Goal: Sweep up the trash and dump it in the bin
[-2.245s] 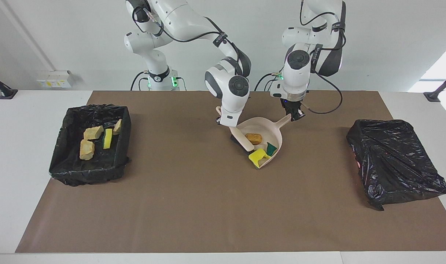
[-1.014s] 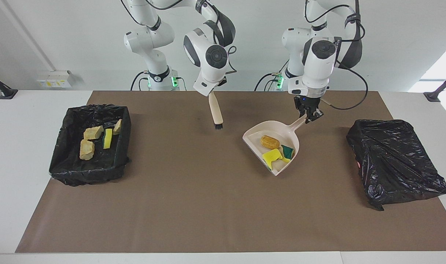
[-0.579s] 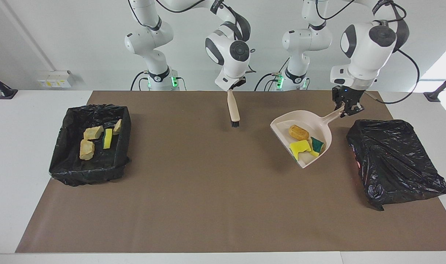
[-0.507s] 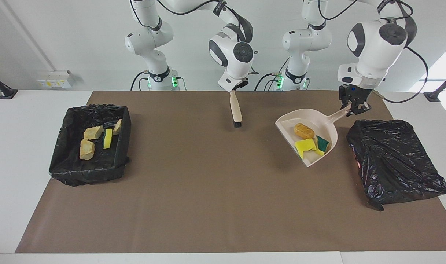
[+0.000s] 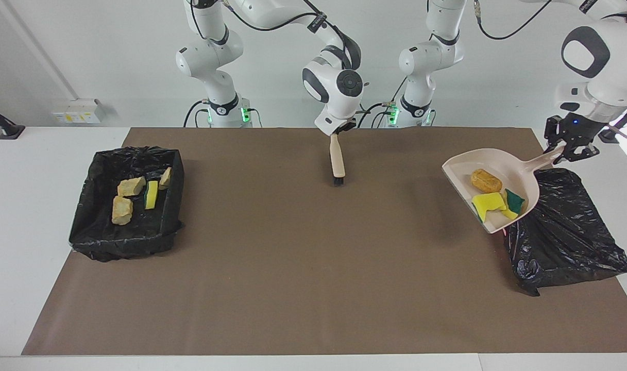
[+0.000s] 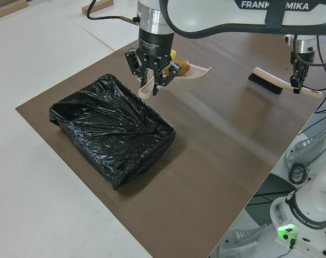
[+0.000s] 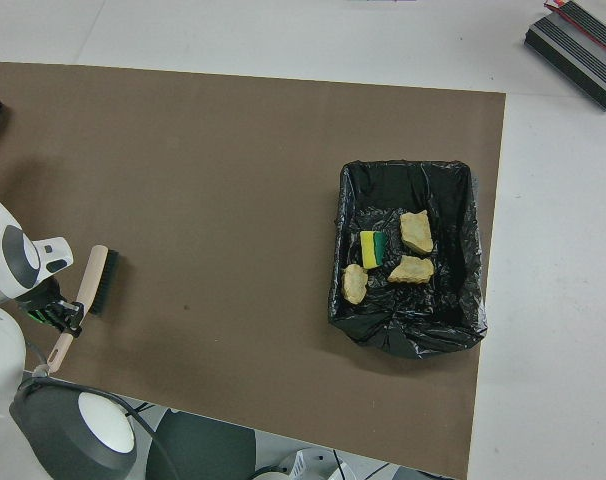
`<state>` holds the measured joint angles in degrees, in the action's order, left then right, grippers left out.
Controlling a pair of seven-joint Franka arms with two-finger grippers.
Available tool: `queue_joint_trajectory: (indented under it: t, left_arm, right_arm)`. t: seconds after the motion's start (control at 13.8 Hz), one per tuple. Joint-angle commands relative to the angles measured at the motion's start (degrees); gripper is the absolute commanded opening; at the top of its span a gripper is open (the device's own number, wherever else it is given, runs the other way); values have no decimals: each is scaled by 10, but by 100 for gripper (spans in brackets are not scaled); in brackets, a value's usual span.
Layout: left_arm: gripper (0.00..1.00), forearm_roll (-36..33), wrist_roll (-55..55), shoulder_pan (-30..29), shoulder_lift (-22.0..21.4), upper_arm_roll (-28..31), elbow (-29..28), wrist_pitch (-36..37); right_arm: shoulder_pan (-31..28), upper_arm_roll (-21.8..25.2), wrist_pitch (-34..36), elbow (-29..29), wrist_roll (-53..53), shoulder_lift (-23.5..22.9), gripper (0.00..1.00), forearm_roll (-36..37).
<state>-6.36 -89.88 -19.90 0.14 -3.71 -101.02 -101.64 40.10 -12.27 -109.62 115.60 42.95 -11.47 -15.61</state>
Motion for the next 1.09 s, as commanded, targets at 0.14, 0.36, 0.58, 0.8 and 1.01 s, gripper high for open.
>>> queue_joint_trajectory:
  t: [0.14, 0.36, 0.58, 0.8, 1.01]
  left_arm:
    - [0, -1, -106, -61, 50, -8, 86, 12]
    - [0, -7, -113, -92, 85, -7, 133, 5]
    - [0, -46, -135, -112, 112, -1, 153, -50]
    - [0, -168, -132, -107, 121, -2, 152, -113]
    - [0, -229, -85, -102, 129, 0, 147, -155]
  right_arm:
    - [-5, 0, 51, -33, 11, 0, 100, -8]
    - [-32, 2, 116, -85, 2, 5, 100, -4]
    - [-86, 5, 193, -123, -60, 33, 100, 1]
    - [-153, 4, 284, -178, -151, 47, 100, 30]
    - [-193, 5, 347, -237, -238, 45, 100, 92]
